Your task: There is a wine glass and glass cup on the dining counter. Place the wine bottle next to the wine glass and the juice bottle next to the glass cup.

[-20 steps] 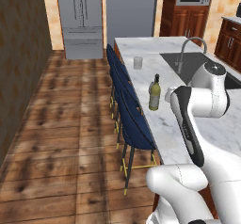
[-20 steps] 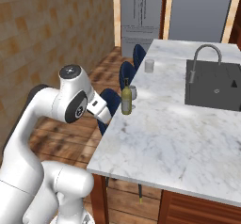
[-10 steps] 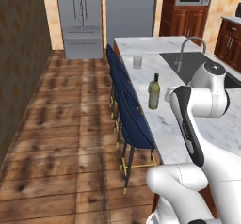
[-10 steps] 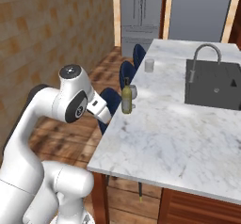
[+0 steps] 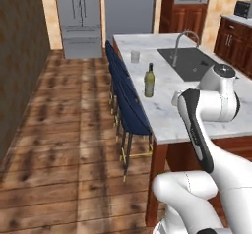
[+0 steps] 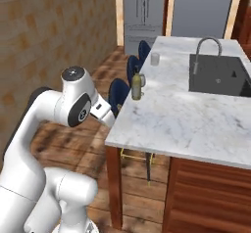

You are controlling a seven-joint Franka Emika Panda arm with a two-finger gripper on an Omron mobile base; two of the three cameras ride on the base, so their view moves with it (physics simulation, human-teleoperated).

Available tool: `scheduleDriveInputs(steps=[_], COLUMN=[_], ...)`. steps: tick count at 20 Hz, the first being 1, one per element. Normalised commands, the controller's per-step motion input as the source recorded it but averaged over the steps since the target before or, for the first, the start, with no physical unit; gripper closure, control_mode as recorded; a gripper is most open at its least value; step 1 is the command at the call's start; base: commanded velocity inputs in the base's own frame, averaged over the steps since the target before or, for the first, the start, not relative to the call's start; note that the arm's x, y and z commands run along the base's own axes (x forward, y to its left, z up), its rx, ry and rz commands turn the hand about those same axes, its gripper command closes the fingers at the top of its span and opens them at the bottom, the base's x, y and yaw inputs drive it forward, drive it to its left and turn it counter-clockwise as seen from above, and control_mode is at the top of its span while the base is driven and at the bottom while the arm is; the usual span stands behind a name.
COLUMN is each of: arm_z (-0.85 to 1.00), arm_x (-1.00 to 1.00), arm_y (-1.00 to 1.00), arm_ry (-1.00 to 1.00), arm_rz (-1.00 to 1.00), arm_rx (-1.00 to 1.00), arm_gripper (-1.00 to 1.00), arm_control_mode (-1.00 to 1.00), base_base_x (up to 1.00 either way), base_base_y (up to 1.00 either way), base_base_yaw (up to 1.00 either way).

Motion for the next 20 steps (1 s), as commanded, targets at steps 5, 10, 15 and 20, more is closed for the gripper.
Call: scheduleDriveInputs(steps=[5,10,15,20], arm_z=[0.0,0.0,0.0,0.0], arm_x=[0.0,0.0,0.0,0.0], arm_y=[0.0,0.0,0.0,0.0], arm_ry=[0.0,0.0,0.0,0.0], arm_rz=[0.0,0.0,0.0,0.0], arm_rx=[0.0,0.0,0.0,0.0], arm_gripper=[-1.0,-1.0,-1.0,-1.0], arm_control_mode=[1.0,1.0,1.0,1.0], base_base_x=[-0.14,0.0,0.0,0.0], base_base_y=[-0.02,0.0,0.0,0.0], base_base_yaw=[-0.79,-0.99,-0.99,-0.99])
